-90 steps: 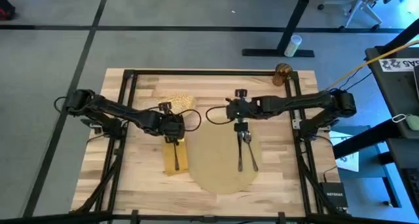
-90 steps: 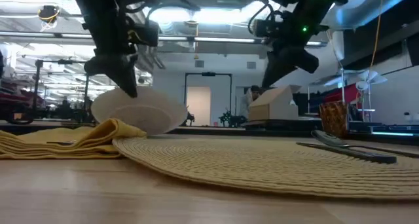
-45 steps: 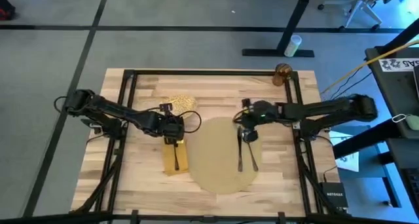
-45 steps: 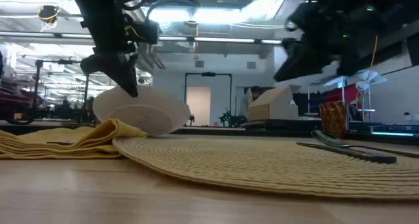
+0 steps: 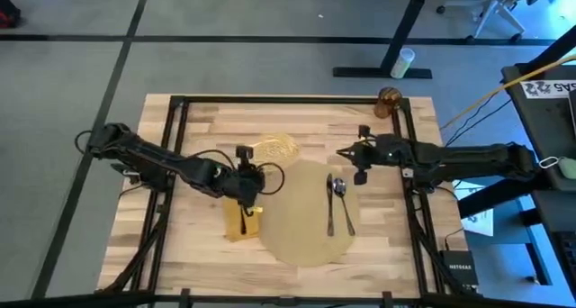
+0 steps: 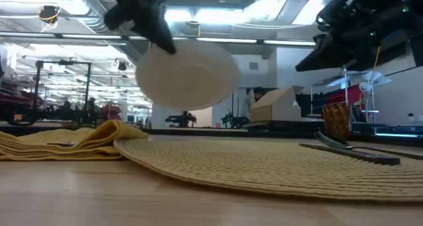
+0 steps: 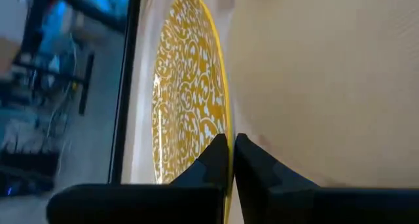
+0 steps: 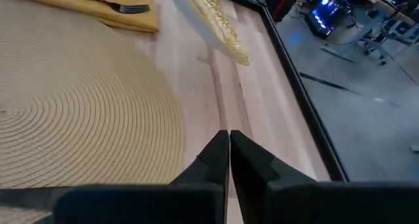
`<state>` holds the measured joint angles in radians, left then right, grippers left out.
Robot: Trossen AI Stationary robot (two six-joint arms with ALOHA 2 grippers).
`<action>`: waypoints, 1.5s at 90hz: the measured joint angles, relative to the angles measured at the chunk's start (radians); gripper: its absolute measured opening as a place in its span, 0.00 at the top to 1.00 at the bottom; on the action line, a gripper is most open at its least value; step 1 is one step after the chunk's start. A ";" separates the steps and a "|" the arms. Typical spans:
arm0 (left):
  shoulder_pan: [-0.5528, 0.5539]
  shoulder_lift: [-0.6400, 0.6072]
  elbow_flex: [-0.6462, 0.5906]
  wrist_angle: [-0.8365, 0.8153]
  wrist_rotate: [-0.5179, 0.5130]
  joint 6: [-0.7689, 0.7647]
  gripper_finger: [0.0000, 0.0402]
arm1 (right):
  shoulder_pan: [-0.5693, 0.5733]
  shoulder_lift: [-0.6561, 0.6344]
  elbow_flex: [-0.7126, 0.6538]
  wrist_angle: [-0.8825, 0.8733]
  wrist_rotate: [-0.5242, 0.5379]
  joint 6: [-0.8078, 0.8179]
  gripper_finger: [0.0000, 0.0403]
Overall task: Set table place
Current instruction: Put the yellow patterned plate on the yellow placemat to the left of the black table knife
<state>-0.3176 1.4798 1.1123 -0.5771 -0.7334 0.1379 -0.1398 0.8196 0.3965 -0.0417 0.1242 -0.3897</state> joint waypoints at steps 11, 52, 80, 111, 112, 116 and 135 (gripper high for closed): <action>-0.044 0.045 0.001 0.069 -0.003 0.041 1.00 | 0.000 0.000 0.000 -0.023 0.001 0.001 1.00; -0.129 0.265 0.000 0.339 -0.009 0.152 1.00 | 0.000 0.000 0.000 -0.037 0.024 0.001 1.00; -0.158 0.332 0.000 0.377 -0.010 0.075 1.00 | 0.001 0.000 0.000 -0.038 0.023 0.000 1.00; -0.169 0.338 0.000 0.473 0.006 0.062 1.00 | 0.001 0.000 0.001 -0.040 0.023 0.000 1.00; -0.169 0.338 0.000 0.475 0.007 0.060 1.00 | 0.001 0.000 0.001 -0.040 0.023 -0.001 1.00; -0.169 0.338 0.000 0.486 0.010 0.057 1.00 | 0.001 0.000 0.001 -0.040 0.023 -0.001 1.00; -0.169 0.339 0.000 0.513 0.016 0.033 1.00 | 0.001 0.000 0.001 -0.039 0.022 -0.007 1.00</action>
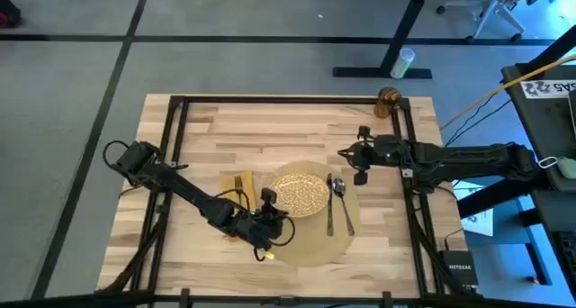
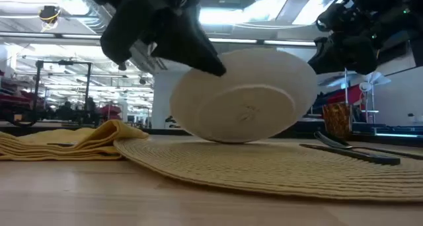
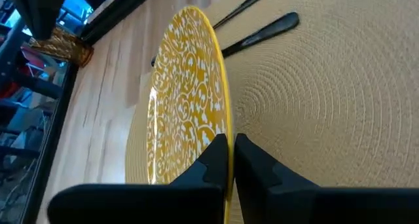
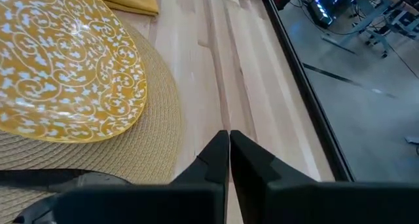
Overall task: Set table place
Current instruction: Put the yellow patterned plate on the yellow placemat to the left of the black table knife
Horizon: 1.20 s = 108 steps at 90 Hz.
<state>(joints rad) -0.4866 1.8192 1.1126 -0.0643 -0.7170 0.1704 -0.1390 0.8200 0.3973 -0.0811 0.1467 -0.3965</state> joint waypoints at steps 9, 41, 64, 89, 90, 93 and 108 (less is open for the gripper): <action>0.000 0.009 0.000 0.007 0.007 -0.010 1.00 | 0.000 0.000 0.000 0.000 0.000 0.000 1.00; -0.010 0.044 0.000 0.092 0.069 -0.024 1.00 | 0.000 0.000 0.000 -0.006 -0.008 -0.001 1.00; -0.011 0.044 0.000 0.108 0.105 -0.040 1.00 | 0.000 0.000 0.000 -0.006 -0.008 -0.001 1.00; -0.011 0.044 0.000 0.102 0.119 -0.062 0.97 | 0.000 0.000 0.000 -0.005 -0.008 0.000 1.00; -0.011 0.044 0.000 0.101 0.119 -0.064 0.97 | 0.000 0.000 0.000 -0.005 -0.008 0.000 1.00; -0.011 0.044 0.000 0.099 0.119 -0.069 0.97 | 0.000 0.000 0.000 -0.005 -0.008 0.000 1.00; -0.011 0.044 0.000 0.097 0.148 -0.073 0.94 | 0.000 0.000 0.000 -0.005 -0.008 0.000 1.00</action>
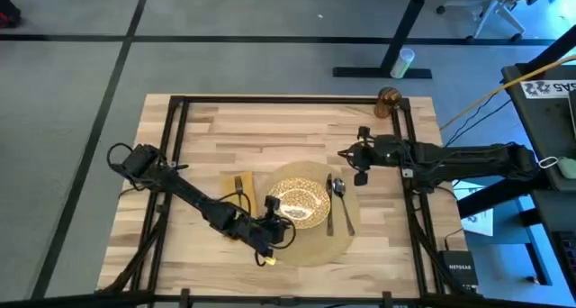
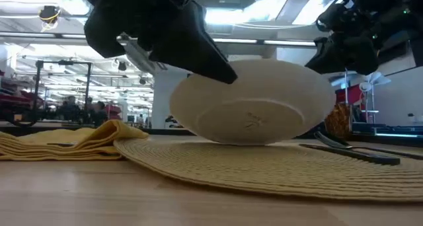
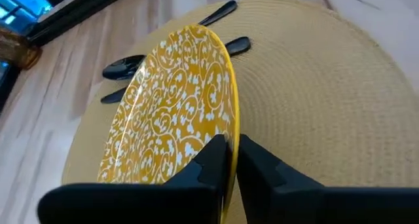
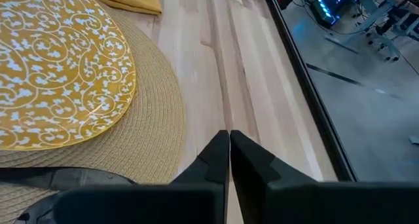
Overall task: Set table place
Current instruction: Put the yellow patterned plate on the yellow placemat to the left of the black table knife, then adjust the yellow placemat and yellow table napkin
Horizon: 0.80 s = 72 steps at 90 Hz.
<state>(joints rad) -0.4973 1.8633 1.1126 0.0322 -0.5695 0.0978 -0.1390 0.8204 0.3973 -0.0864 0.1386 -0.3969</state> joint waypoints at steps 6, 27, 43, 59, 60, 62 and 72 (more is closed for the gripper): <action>0.001 0.000 0.000 0.000 0.013 -0.001 0.93 | 0.000 0.000 0.000 0.000 0.000 0.000 1.00; 0.000 0.000 0.000 0.003 0.023 -0.032 0.88 | 0.000 0.000 0.000 0.000 0.000 0.000 1.00; 0.000 0.000 0.000 0.004 0.046 -0.050 0.83 | 0.000 0.000 0.000 0.000 0.000 0.000 1.00; 0.001 0.000 0.000 0.007 0.046 -0.084 0.79 | 0.000 0.000 0.000 0.000 0.000 0.003 1.00; 0.001 0.000 0.000 0.007 0.045 -0.085 0.79 | 0.000 0.000 0.000 0.000 0.000 0.004 1.00; 0.001 0.000 0.000 0.008 0.045 -0.088 0.79 | 0.000 0.000 0.000 0.001 0.000 0.004 1.00; 0.005 0.000 0.000 0.010 0.046 -0.089 0.77 | 0.000 0.000 0.000 0.001 0.000 0.005 1.00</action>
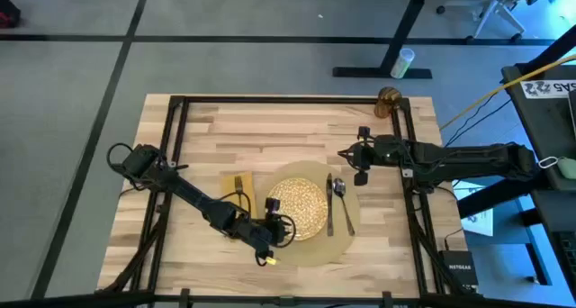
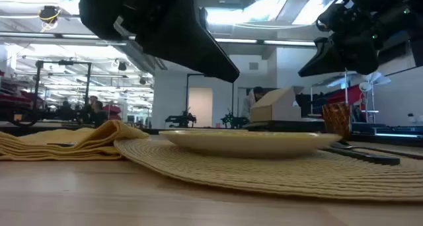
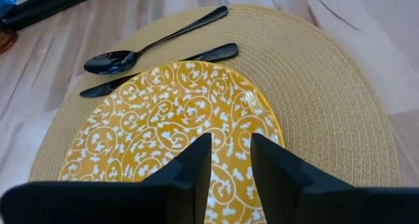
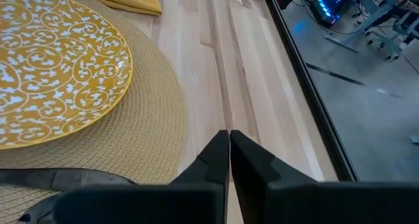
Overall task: Set table place
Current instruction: Adjust the yellow placemat and yellow table napkin
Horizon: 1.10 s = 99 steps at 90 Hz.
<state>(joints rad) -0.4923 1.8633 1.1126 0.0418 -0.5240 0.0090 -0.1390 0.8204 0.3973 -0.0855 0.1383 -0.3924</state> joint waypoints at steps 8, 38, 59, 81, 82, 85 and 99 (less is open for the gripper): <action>0.011 0.000 0.000 -0.002 -0.008 0.003 0.77 | 0.001 0.000 0.000 0.000 0.000 0.000 1.00; 0.220 -0.004 0.000 -0.088 0.030 -0.005 0.99 | 0.001 0.000 0.000 0.002 -0.023 0.018 1.00; 0.356 -0.009 0.000 -0.108 0.105 0.093 1.00 | 0.001 0.000 0.000 0.000 -0.053 0.029 1.00; 0.458 -0.007 0.000 -0.225 0.259 0.107 1.00 | 0.002 0.000 0.000 0.000 -0.053 0.029 1.00; 0.460 -0.007 0.000 -0.230 0.259 0.107 1.00 | 0.002 0.000 0.000 0.001 -0.053 0.029 1.00; 0.468 -0.007 0.000 -0.243 0.261 0.111 1.00 | 0.002 0.000 0.000 0.002 -0.053 0.029 1.00; 0.493 -0.009 0.000 -0.256 0.270 0.150 1.00 | 0.001 0.000 0.000 0.002 -0.053 0.029 1.00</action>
<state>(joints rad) 0.0006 1.8544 1.1126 -0.2142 -0.2541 0.1590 -0.1379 0.8204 0.3977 -0.0834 0.0853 -0.3634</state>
